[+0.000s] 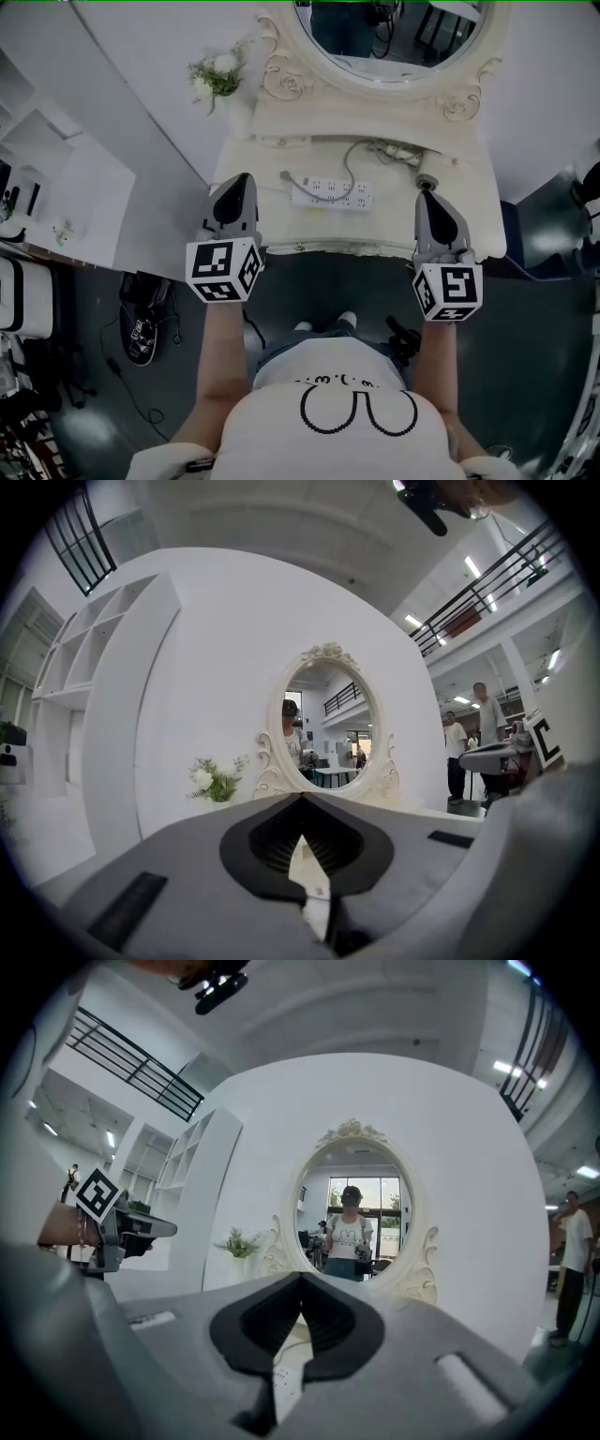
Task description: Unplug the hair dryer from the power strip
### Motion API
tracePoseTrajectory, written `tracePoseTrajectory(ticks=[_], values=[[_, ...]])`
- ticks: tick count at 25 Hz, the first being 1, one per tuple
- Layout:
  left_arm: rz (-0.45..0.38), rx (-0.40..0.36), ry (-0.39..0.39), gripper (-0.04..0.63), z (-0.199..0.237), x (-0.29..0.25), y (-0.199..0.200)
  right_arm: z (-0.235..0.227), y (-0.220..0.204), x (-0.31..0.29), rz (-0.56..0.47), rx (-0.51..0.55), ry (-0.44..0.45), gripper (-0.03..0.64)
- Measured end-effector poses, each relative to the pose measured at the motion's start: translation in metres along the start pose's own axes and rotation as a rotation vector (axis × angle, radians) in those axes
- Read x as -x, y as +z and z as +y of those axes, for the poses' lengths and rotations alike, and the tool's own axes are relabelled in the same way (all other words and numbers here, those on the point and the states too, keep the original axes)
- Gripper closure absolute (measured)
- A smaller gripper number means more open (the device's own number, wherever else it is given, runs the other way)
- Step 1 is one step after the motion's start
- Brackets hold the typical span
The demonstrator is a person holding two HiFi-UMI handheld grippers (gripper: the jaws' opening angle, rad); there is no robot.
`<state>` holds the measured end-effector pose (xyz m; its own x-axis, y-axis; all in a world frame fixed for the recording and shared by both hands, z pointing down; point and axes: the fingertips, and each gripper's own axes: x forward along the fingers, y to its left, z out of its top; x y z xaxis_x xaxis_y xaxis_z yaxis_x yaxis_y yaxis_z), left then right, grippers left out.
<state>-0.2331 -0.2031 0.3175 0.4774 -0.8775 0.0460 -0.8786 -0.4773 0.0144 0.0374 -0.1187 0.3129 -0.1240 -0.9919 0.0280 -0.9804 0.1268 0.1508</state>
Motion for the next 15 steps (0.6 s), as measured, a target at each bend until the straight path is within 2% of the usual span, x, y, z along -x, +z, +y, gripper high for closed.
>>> tracePoseTrajectory(ticks=[4,15], values=[[-0.025,-0.009,-0.007,0.597,0.003,0.005,0.005,0.004,0.003,0.008,0.017,0.029,-0.016,0.621],[-0.075,-0.032,-0.026,0.597,0.01,0.022,0.019,0.016,0.027,0.027,-0.026,0.062,-0.041,0.621]])
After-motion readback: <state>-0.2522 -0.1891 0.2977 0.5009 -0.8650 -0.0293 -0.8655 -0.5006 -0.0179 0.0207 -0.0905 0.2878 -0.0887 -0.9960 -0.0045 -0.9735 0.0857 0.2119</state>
